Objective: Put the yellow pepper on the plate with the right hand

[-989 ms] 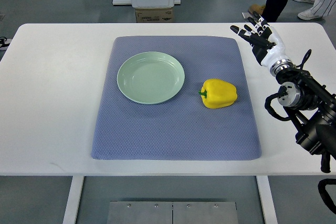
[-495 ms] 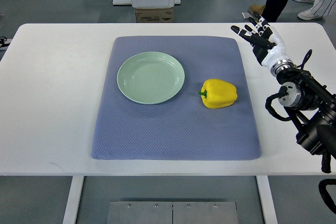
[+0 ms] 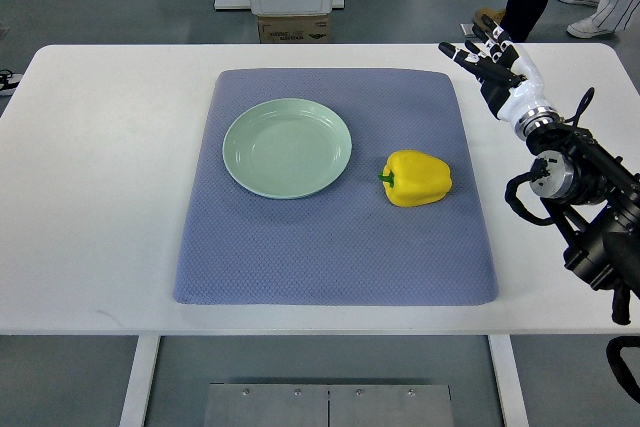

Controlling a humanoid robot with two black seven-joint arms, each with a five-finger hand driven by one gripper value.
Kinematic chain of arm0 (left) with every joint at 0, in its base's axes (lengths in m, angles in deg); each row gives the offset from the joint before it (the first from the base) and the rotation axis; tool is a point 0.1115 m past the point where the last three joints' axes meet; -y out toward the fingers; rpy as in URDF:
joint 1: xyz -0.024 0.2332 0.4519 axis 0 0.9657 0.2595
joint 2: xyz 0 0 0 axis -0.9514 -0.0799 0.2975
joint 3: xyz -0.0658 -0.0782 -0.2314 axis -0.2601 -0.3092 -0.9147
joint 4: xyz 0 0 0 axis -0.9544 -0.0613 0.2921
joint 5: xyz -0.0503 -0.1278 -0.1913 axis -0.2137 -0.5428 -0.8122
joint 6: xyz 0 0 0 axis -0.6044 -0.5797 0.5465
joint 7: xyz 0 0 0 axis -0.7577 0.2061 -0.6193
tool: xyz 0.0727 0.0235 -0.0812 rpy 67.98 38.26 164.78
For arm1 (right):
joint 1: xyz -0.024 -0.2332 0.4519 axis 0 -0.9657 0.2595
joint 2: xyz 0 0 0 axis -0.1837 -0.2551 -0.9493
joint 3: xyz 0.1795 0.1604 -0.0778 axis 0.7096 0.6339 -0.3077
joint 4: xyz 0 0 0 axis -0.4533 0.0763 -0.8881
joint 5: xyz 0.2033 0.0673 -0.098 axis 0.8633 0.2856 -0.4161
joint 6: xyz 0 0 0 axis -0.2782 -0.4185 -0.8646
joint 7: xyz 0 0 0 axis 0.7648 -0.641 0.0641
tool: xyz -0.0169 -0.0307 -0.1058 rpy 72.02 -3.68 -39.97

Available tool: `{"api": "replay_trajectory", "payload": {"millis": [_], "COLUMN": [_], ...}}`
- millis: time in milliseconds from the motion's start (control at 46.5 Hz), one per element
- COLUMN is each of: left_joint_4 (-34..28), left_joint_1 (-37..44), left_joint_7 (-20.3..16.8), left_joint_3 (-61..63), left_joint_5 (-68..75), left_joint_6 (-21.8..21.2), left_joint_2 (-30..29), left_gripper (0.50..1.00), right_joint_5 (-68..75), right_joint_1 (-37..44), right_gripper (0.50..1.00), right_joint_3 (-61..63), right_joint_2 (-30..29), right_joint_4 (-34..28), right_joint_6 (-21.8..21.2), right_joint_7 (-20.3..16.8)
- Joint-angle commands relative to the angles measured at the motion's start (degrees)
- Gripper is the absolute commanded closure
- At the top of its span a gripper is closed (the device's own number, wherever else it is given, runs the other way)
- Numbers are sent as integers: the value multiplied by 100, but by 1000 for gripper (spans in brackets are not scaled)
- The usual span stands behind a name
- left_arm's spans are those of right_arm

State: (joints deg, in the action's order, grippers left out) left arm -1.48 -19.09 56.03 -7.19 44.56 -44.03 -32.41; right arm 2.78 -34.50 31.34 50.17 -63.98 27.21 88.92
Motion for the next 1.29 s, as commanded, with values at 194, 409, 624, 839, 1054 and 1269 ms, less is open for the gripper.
{"api": "replay_trajectory", "payload": {"millis": [194,409,624,839,1054,1269], "left_joint_4": [-6,-6,2,2,2,2], "left_joint_1": [0,0,0,0,0,0], "left_joint_7": [-1,-1,8,8,-1,-1], "left_joint_3": [0,0,0,0,0,0], "left_joint_5": [1,1,1,1,1,-8], "left_joint_6": [0,0,0,0,0,0], "left_joint_2": [0,0,0,0,0,0], "left_gripper": [500,500,500,500,500,500], "right_joint_5": [0,-26,-79,-290,-931,-1283], "right_joint_1": [0,26,79,167,290,456], "right_gripper": [500,500,500,502,505,505], "right_joint_3": [-238,-511,-809,-1407,-2048,-2725], "right_joint_2": [4,127,311,724,1146,1550], "right_joint_4": [-25,-95,-341,-693,-912,-1325], "right_joint_6": [1,1,-8,-78,-360,-386], "right_joint_7": [17,17,17,26,140,272]}}
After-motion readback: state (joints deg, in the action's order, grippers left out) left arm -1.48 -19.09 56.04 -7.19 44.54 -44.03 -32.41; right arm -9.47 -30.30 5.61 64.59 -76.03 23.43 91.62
